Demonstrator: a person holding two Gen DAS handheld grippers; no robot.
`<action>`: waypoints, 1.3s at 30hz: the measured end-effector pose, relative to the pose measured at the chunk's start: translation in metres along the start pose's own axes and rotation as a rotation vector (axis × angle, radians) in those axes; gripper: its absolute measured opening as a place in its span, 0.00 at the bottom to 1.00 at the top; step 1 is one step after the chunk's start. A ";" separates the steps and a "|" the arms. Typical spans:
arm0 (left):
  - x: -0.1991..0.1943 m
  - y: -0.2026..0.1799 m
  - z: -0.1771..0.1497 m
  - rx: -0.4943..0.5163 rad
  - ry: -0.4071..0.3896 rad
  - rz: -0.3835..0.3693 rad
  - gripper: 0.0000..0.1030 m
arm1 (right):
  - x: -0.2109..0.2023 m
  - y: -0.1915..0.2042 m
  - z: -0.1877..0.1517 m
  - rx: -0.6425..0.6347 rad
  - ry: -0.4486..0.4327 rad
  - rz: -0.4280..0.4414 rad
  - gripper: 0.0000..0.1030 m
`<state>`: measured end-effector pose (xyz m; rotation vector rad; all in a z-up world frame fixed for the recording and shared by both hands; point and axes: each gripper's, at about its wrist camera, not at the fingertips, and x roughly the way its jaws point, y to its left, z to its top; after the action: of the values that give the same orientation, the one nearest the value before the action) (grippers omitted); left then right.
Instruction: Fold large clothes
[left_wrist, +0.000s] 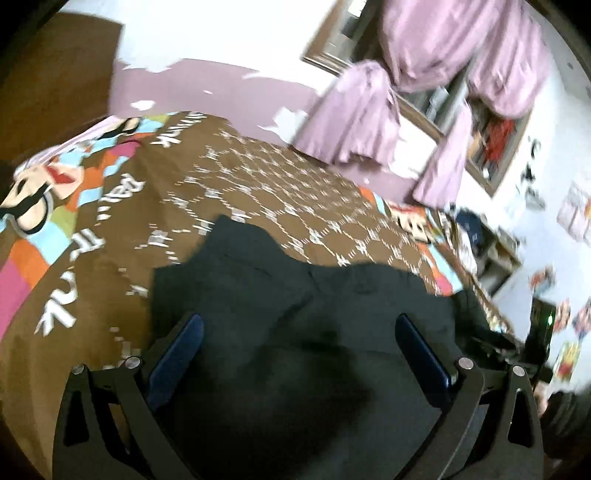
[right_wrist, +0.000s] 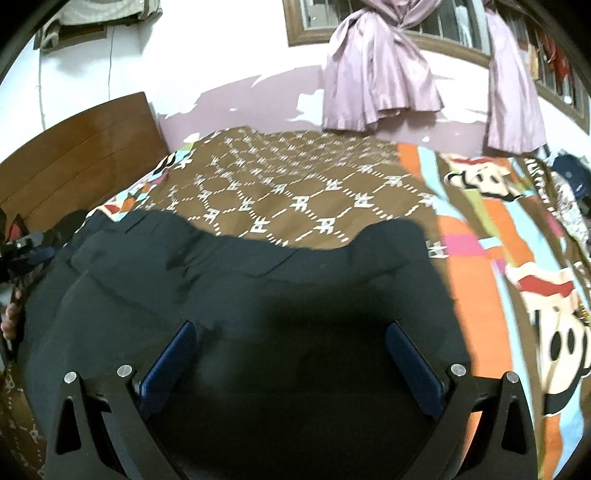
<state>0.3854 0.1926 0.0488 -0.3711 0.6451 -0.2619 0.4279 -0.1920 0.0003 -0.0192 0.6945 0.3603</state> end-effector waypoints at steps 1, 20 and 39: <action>-0.003 0.006 0.004 -0.015 0.000 0.005 0.99 | -0.004 -0.006 0.001 0.006 -0.007 -0.009 1.00; 0.022 0.069 -0.019 -0.208 0.296 -0.088 0.99 | 0.019 -0.114 -0.054 0.396 0.174 0.112 1.00; 0.023 0.084 -0.020 -0.227 0.344 -0.157 0.99 | 0.028 -0.098 -0.066 0.372 0.255 0.442 1.00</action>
<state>0.4008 0.2552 -0.0126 -0.6031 0.9900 -0.4093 0.4389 -0.2839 -0.0783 0.4537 1.0116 0.6535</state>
